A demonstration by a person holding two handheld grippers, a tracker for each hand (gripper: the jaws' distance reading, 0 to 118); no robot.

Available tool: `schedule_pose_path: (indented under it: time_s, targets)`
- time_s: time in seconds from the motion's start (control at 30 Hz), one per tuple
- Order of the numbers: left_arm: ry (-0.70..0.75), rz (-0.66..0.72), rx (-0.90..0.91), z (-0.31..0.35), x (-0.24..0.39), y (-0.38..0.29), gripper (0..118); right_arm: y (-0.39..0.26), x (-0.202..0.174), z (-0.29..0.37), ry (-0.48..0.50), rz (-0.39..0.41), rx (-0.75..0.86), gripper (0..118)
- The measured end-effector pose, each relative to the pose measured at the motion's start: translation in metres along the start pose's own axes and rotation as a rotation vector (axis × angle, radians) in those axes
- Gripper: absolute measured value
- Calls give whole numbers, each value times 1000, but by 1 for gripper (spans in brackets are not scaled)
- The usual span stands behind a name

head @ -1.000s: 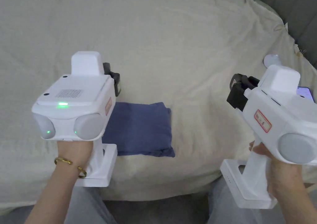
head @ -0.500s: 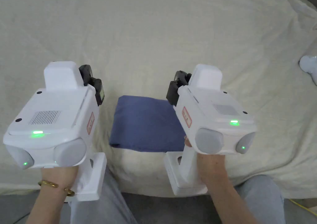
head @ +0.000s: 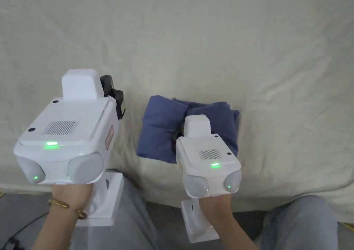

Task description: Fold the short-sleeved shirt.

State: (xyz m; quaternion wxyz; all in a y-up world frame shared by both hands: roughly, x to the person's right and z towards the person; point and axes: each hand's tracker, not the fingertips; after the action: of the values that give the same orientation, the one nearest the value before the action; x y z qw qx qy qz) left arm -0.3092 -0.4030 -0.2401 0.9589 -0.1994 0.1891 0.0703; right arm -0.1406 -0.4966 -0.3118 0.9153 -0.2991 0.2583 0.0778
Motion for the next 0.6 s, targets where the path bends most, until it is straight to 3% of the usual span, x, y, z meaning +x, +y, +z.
schedule_pose_path:
  time_s: [0.1, 0.13, 0.17, 0.27, 0.3, 0.5, 0.6]
  targets:
    - [-33, 19, -73, -8, -4, 4, 1, -3, 15, -2, 43, -157, -1, 0]
    - [-64, 52, -99, -12, -7, 7, 9, -3, 15, -2, 46, -168, -6, 0]
    - [-75, 79, -131, -16, -11, 11, 25, -2, 14, -2, 42, -150, -6, 0]
    - [-186, 183, -268, -35, -26, 23, 107, -4, 16, -6, 38, -125, -6, 0]
    - [-229, 198, -319, -41, -30, 27, 118, -5, 18, -6, 41, -129, -6, 0]
    - [-577, 346, -598, -88, -51, 29, 118, 1, 22, -2, 75, -164, -22, 0]
    - [-630, 436, -762, -114, -55, 14, 118, 1, 23, -2, 81, -168, -26, 0]
